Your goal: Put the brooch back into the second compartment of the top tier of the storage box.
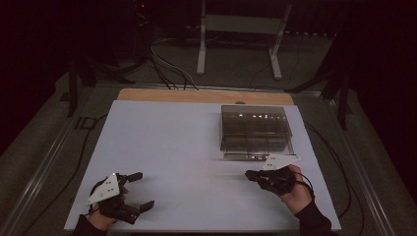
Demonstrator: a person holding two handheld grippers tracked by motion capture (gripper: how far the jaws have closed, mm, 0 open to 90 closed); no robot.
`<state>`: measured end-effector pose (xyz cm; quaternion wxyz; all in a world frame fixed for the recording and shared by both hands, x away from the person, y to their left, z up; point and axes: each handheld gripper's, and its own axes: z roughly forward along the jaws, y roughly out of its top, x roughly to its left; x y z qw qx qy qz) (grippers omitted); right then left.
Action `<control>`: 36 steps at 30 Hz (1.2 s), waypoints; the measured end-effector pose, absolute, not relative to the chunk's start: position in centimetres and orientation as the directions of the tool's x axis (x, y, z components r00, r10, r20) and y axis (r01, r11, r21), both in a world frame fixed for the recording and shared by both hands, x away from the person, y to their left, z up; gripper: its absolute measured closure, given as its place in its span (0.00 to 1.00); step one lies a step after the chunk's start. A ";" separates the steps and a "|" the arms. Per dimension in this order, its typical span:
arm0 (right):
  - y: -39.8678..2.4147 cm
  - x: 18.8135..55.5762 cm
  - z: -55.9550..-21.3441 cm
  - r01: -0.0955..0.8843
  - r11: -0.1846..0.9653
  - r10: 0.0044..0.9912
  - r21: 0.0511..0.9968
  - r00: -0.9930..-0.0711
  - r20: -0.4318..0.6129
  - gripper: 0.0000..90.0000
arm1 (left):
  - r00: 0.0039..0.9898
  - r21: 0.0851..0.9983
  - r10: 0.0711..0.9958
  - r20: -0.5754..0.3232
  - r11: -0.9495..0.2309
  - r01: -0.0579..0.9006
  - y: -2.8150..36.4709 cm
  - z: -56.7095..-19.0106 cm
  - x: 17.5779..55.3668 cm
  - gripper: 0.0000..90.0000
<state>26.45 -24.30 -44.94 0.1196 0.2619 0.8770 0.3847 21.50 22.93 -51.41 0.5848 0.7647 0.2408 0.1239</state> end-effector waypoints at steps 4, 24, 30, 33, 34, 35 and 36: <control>-24.3 26.5 -44.5 0.362 0.567 0.552 0.740 -0.834 -0.014 0.96 | 0.852 0.955 0.515 -0.093 -0.197 0.223 22.9 -51.4 21.5 0.01; -24.6 27.1 -42.1 0.327 0.551 0.564 0.768 -0.824 -0.053 0.96 | 0.853 0.954 0.514 -0.089 -0.202 0.221 23.0 -51.4 21.5 0.01; -24.7 27.5 -41.2 0.320 0.547 0.572 0.774 -0.818 -0.066 0.96 | 0.853 0.954 0.515 -0.089 -0.201 0.221 22.9 -51.4 21.5 0.01; -24.7 27.6 -41.0 0.315 0.543 0.574 0.778 -0.816 -0.070 0.96 | 0.852 0.954 0.516 -0.089 -0.201 0.222 23.0 -51.4 21.5 0.01; -24.7 27.7 -40.8 0.315 0.543 0.575 0.779 -0.815 -0.071 0.96 | 0.853 0.954 0.515 -0.087 -0.203 0.220 23.0 -51.4 21.5 0.01; -24.7 27.7 -40.7 0.311 0.543 0.575 0.780 -0.815 -0.075 0.96 | 0.853 0.954 0.515 -0.085 -0.205 0.219 23.0 -51.4 21.5 0.01; -24.6 27.8 -40.5 0.306 0.542 0.574 0.783 -0.815 -0.079 0.96 | 0.852 0.954 0.516 -0.088 -0.202 0.221 23.0 -51.4 21.5 0.01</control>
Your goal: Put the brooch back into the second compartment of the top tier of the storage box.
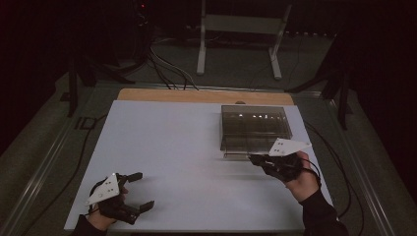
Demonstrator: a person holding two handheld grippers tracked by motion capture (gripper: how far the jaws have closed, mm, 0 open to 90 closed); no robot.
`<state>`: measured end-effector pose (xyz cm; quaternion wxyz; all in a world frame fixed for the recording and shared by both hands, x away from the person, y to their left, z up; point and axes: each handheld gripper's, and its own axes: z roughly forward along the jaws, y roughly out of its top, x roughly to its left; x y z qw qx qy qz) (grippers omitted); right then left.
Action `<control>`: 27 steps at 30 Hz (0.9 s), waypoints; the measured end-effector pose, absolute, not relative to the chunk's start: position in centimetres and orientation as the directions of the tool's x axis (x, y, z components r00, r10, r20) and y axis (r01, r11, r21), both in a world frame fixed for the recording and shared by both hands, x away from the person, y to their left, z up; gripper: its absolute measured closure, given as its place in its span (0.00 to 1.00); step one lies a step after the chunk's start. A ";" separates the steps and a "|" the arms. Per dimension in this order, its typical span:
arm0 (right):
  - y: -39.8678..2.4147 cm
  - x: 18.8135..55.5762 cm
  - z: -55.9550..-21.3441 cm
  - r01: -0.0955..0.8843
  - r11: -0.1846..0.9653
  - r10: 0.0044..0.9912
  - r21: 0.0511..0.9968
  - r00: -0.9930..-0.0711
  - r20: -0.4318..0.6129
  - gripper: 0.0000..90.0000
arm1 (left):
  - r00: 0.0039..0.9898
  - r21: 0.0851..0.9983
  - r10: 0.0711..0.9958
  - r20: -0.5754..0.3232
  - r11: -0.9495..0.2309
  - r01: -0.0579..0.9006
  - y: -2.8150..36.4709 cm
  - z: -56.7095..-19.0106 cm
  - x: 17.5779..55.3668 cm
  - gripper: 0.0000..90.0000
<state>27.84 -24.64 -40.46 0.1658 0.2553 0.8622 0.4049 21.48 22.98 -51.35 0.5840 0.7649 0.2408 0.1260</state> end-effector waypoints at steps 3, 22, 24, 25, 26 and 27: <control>-24.6 28.0 -40.2 0.305 0.540 0.576 0.784 -0.813 -0.080 0.96 | 0.853 0.954 0.514 -0.086 -0.204 0.219 23.0 -51.4 21.4 0.01; -24.9 29.3 -39.2 0.314 0.518 0.626 0.796 -0.773 -0.102 0.95 | 0.853 0.954 0.515 -0.084 -0.206 0.218 23.0 -51.3 21.4 0.01; -24.9 29.6 -39.1 0.322 0.508 0.642 0.799 -0.760 -0.102 0.95 | 0.852 0.954 0.516 -0.086 -0.203 0.220 23.0 -51.3 21.4 0.01; -25.0 29.8 -39.1 0.326 0.504 0.649 0.800 -0.754 -0.102 0.95 | 0.853 0.954 0.514 -0.085 -0.205 0.219 23.0 -51.3 21.4 0.01; -25.0 29.9 -39.1 0.331 0.500 0.657 0.800 -0.747 -0.102 0.95 | 0.853 0.954 0.514 -0.085 -0.205 0.219 23.0 -51.3 21.4 0.01; -25.0 30.0 -39.0 0.332 0.497 0.662 0.801 -0.742 -0.104 0.95 | 0.853 0.954 0.514 -0.084 -0.206 0.218 23.0 -51.3 21.4 0.01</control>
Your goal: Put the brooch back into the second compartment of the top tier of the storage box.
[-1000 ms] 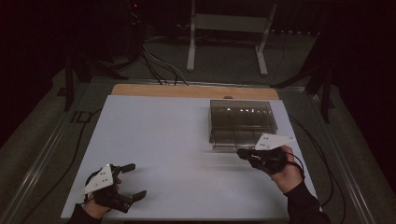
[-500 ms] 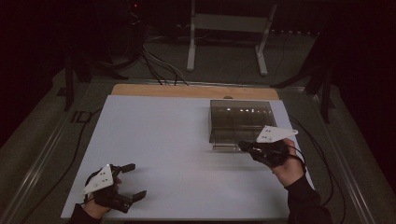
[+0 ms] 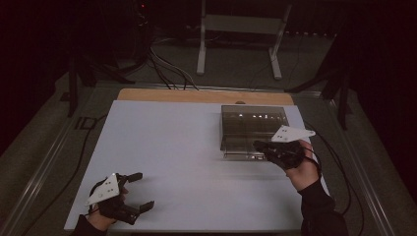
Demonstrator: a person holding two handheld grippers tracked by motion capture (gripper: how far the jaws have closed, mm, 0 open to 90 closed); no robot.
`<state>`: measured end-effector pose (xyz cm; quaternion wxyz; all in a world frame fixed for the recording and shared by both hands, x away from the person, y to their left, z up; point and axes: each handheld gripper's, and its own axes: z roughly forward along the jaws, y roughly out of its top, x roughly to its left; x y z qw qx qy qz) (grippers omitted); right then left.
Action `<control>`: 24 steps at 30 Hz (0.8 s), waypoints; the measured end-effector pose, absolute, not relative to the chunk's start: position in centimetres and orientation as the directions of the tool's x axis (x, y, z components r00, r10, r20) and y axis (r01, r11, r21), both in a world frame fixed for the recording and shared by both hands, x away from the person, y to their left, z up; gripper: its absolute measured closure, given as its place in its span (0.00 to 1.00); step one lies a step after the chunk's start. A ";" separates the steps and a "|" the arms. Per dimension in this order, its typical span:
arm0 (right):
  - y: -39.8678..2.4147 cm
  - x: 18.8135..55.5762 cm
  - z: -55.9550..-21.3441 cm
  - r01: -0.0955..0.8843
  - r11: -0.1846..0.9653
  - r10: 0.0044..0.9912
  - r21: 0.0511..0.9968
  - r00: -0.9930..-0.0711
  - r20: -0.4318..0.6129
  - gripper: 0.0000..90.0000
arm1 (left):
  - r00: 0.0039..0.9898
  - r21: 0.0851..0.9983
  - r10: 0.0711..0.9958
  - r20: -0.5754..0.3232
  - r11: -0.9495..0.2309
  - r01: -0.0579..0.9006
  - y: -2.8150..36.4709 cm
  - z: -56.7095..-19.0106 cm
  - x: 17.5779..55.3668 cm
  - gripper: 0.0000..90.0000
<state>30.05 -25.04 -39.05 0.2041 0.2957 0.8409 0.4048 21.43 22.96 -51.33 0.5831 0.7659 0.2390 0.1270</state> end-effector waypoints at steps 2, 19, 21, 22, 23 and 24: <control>-25.1 30.2 -39.0 0.334 0.496 0.668 0.801 -0.737 -0.106 0.95 | 0.853 0.955 0.515 -0.087 -0.201 0.219 23.0 -51.3 21.5 0.01; -25.7 32.5 -39.9 0.418 0.464 0.741 0.781 -0.666 -0.084 0.95 | 0.853 0.955 0.515 -0.089 -0.199 0.220 23.0 -51.3 21.4 0.01; -25.9 32.8 -40.1 0.433 0.459 0.750 0.776 -0.657 -0.077 0.95 | 0.853 0.955 0.514 -0.087 -0.202 0.219 23.0 -51.3 21.4 0.01; -25.9 32.8 -40.1 0.433 0.459 0.750 0.776 -0.657 -0.077 0.95 | 0.854 0.955 0.514 -0.087 -0.202 0.219 23.0 -51.3 21.4 0.01; -26.0 33.0 -40.3 0.441 0.462 0.752 0.770 -0.654 -0.076 0.95 | 0.853 0.955 0.515 -0.087 -0.201 0.219 23.0 -51.3 21.4 0.01; -26.0 33.0 -40.3 0.441 0.462 0.752 0.770 -0.654 -0.076 0.95 | 0.852 0.955 0.516 -0.088 -0.198 0.219 23.0 -51.3 21.4 0.01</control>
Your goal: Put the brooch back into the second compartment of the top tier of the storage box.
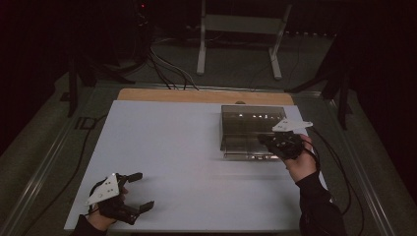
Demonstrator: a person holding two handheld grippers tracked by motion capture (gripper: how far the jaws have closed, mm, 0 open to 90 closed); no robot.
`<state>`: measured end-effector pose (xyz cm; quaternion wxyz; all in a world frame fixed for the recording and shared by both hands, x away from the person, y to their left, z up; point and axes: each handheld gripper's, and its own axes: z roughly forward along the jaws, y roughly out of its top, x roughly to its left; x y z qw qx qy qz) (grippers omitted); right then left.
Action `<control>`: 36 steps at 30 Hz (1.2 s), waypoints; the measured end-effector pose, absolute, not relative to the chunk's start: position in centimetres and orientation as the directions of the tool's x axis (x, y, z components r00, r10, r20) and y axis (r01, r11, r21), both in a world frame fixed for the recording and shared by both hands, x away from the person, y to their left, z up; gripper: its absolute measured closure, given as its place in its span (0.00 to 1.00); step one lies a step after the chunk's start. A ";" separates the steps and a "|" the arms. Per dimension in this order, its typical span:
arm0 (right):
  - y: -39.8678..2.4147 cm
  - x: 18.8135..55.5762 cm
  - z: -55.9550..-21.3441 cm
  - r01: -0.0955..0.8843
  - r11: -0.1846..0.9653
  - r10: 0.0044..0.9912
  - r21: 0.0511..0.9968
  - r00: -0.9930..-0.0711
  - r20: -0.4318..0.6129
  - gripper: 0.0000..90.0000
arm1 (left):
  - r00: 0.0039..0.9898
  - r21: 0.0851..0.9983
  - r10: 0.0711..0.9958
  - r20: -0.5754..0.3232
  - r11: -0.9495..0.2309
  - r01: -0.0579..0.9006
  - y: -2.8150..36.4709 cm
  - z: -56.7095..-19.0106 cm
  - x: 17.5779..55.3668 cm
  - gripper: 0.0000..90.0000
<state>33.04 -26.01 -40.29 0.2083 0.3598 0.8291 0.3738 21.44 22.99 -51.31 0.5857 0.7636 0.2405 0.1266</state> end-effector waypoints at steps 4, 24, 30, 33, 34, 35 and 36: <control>-26.1 33.4 -40.7 0.456 0.460 0.759 0.762 -0.648 -0.070 0.95 | 0.853 0.955 0.514 -0.087 -0.202 0.219 23.0 -51.3 21.4 0.01; -26.3 34.9 -42.8 0.513 0.456 0.771 0.727 -0.636 -0.034 0.95 | 0.852 0.954 0.516 -0.089 -0.201 0.221 23.0 -51.4 21.4 0.01; -26.3 35.1 -43.3 0.528 0.460 0.773 0.714 -0.633 -0.030 0.95 | 0.853 0.954 0.514 -0.088 -0.204 0.221 23.0 -51.4 21.4 0.01; -26.4 35.2 -43.4 0.529 0.459 0.774 0.714 -0.633 -0.029 0.95 | 0.852 0.954 0.515 -0.088 -0.203 0.222 23.0 -51.4 21.4 0.01; -26.5 35.3 -43.5 0.532 0.458 0.774 0.712 -0.632 -0.026 0.95 | 0.852 0.954 0.515 -0.089 -0.203 0.222 23.0 -51.4 21.4 0.01; -26.4 35.3 -43.6 0.533 0.461 0.773 0.710 -0.634 -0.027 0.95 | 0.852 0.953 0.516 -0.087 -0.205 0.221 23.0 -51.4 21.4 0.01; -26.4 35.3 -43.6 0.536 0.462 0.774 0.706 -0.633 -0.026 0.95 | 0.854 0.953 0.514 -0.086 -0.206 0.220 23.0 -51.4 21.4 0.01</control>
